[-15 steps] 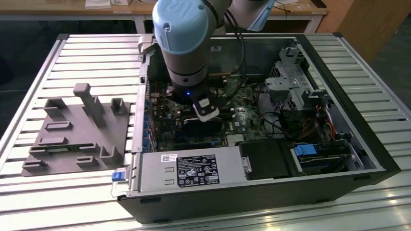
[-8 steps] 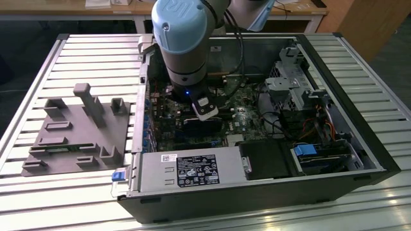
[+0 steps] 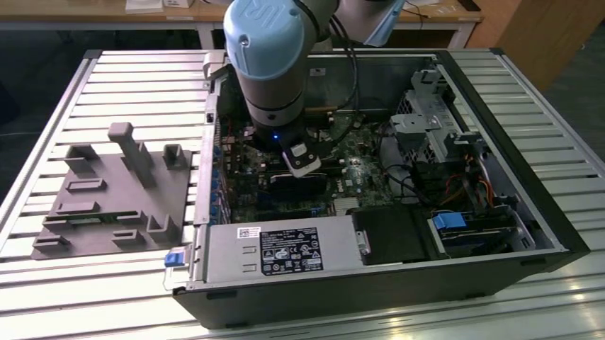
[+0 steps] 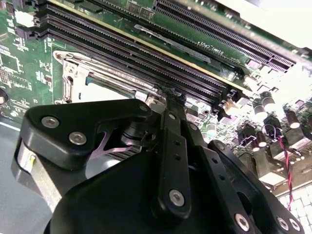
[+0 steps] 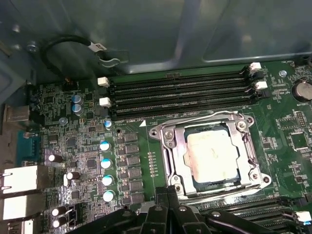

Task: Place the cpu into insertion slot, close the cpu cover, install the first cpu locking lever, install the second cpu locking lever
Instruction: 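Install the second cpu locking lever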

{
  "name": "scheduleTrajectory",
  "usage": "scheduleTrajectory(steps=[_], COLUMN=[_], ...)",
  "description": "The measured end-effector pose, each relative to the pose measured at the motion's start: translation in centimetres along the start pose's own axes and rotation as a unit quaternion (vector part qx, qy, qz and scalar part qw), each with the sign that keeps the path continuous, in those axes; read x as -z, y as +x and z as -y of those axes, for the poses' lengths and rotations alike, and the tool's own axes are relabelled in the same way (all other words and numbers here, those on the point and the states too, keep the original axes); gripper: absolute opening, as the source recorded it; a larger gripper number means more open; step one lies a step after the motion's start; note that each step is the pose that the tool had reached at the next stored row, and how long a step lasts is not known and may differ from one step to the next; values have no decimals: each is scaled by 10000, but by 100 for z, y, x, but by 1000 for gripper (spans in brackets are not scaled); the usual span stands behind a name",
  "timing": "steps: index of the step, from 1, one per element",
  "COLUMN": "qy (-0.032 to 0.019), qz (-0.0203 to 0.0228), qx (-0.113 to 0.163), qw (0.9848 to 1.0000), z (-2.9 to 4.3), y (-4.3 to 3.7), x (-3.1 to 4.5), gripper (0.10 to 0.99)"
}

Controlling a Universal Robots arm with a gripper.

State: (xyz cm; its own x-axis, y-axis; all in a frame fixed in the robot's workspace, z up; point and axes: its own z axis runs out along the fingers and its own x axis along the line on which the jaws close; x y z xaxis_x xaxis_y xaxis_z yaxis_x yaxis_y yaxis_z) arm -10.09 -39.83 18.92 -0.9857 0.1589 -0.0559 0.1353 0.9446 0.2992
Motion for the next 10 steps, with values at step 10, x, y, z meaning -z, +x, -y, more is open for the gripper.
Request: scheduleTrajectory(steps=[10], qy=[0], qz=[1], qx=[0], qw=[10000], z=[-18], y=[-2], x=[52], gripper=[102])
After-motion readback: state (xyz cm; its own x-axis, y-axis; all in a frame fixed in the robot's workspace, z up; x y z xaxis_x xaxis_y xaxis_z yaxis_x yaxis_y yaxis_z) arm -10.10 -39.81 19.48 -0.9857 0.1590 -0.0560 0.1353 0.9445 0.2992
